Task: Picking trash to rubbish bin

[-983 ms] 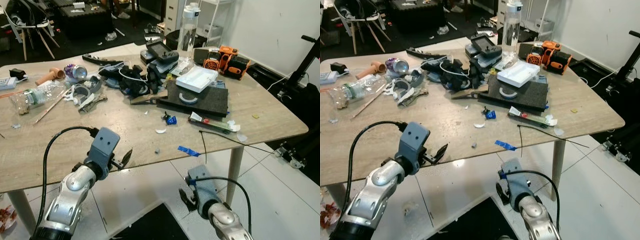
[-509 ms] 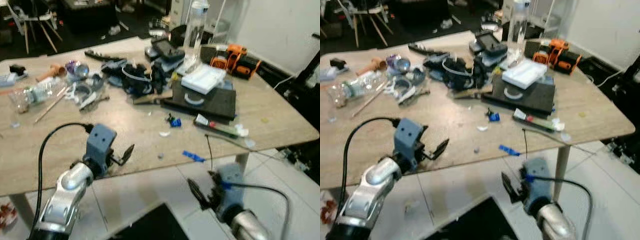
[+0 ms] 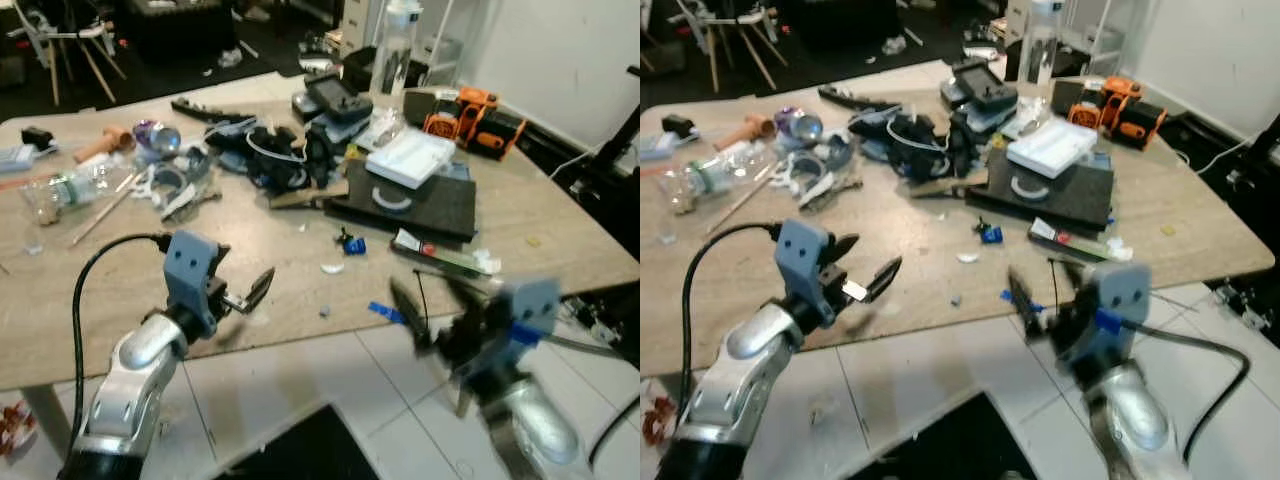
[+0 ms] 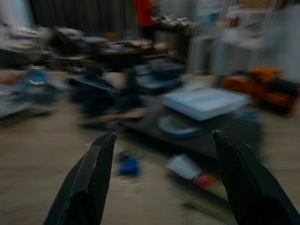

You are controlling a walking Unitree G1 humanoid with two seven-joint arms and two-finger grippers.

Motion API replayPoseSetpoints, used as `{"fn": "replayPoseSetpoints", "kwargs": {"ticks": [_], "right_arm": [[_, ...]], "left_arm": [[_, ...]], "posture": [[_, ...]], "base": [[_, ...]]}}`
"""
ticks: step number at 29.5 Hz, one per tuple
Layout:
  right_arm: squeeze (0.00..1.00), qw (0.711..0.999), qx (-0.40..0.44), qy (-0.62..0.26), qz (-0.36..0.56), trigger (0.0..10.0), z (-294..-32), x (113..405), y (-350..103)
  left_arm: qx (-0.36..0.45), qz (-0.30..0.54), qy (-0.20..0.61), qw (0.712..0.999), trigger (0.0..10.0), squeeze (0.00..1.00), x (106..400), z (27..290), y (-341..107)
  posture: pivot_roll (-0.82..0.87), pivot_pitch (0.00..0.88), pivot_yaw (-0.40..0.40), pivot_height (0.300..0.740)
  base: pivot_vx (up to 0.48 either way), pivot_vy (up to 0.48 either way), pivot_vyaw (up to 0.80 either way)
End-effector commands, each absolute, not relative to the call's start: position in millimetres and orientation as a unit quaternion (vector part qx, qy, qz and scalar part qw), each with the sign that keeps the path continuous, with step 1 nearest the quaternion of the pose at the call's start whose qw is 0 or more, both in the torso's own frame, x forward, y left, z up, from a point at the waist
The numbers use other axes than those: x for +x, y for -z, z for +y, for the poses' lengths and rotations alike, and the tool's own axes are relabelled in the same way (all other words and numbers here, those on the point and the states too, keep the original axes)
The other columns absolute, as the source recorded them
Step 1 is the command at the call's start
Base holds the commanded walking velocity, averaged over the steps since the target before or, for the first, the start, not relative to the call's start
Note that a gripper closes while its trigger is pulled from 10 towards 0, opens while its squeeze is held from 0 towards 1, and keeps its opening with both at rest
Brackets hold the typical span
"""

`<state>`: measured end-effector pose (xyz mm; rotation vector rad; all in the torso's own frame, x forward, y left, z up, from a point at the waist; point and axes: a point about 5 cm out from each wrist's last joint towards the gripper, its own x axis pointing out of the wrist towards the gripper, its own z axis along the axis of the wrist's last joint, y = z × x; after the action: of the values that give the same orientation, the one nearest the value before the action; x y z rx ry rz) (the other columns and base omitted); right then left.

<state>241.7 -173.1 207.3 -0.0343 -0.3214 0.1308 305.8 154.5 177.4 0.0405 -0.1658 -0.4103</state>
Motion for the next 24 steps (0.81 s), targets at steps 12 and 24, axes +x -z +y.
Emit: {"fn": "replayPoseSetpoints", "kwargs": {"ticks": [12, 24], "right_arm": [[0.0, 0.987, -0.098, 0.12, -0.043, 10.0, -210.6, 285.6, -162.2], [1.0, 0.985, -0.085, 0.151, -0.024, 10.0, -234.8, 288.6, -143.0]], "left_arm": [[0.048, -0.044, 0.228, 0.972, 10.0, 0.0, 310.0, 127.2, -167.9], [0.072, -0.053, 0.211, 0.973, 10.0, 0.0, 316.0, 135.8, -178.2]], "posture": [[-0.03, 0.138, 0.031, 0.74], [-0.03, 0.149, 0.034, 0.74]], "base": [[0.0, 0.0, 0.0], [0.0, 0.0, 0.0]]}}
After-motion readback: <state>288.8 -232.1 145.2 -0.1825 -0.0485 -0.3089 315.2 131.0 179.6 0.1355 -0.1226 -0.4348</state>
